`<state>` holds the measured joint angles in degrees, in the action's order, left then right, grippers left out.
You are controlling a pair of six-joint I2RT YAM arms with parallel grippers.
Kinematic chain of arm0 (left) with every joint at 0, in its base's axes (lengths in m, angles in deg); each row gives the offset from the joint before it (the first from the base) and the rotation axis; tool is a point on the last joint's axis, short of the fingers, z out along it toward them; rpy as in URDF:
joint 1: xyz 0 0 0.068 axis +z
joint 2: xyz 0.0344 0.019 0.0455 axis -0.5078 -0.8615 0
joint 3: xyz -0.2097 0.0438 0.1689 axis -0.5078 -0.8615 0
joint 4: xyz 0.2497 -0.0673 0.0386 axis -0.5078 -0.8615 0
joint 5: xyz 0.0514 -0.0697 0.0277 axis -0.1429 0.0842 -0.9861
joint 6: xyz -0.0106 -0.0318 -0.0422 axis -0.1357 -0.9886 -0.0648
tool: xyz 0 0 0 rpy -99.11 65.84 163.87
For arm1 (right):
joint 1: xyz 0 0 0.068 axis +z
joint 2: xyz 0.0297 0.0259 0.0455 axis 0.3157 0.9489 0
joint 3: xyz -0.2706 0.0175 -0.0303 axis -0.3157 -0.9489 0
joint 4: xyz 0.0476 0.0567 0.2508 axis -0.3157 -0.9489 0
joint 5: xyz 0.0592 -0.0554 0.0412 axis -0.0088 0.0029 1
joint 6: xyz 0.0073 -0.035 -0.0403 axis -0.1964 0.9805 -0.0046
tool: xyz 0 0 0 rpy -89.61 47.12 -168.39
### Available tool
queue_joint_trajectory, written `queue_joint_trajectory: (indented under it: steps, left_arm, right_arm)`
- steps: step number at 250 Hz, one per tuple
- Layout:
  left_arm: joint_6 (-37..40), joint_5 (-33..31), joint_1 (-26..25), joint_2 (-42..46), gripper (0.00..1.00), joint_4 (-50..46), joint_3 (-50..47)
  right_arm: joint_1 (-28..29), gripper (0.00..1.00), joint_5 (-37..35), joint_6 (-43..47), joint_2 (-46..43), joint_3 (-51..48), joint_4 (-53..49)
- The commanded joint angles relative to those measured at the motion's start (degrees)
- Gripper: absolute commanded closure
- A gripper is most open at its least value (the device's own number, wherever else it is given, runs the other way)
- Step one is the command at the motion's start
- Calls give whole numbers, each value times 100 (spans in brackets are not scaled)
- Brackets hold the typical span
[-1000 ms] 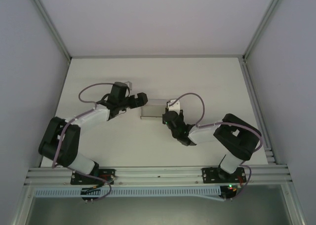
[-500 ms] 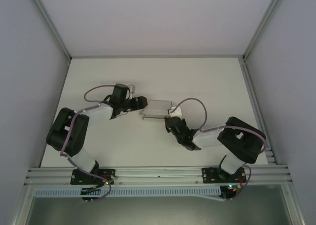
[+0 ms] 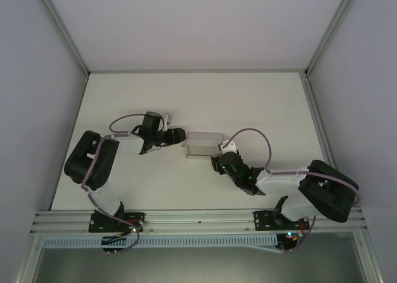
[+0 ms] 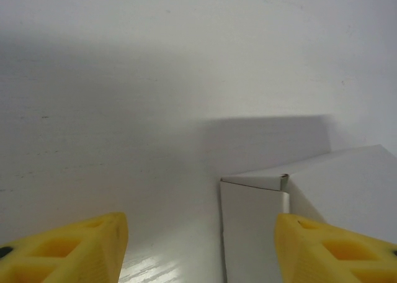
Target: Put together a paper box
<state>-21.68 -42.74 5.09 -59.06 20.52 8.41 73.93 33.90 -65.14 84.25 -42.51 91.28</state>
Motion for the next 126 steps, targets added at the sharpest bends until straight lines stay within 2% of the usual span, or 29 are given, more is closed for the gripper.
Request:
queue_joint_trajectory:
  steps: [1, 10, 60, 77, 97, 113, 126]
  left_arm:
    - [3, 184, 38, 30, 36, 130, 68]
    - [9, 150, 46, 41, 36, 71, 108]
    - [258, -520, 55, 345, 34, -730, 473]
    - [289, -883, 71, 580, 33, -1073, 567]
    - [388, -1104, 72, 851, 31, -1490, 720]
    - [441, -1100, 50, 1088, 25, -1683, 795]
    - [446, -1061, 8, 1276, 25, -1766, 811]
  right_arm:
    - [37, 36, -2, 135, -162, 144, -296]
    - [37, 30, -2, 154, -261, 174, -380]
    - [37, 15, 87, 61, -1272, 193, -1260]
    - [37, 1, 256, -68, -1748, 152, -1686]
    - [38, 0, 555, -158, -2461, 116, -2212]
    - [37, 0, 803, -88, -3126, 97, -2467]
    - [41, 0, 1012, 10, -3651, 119, -2560]
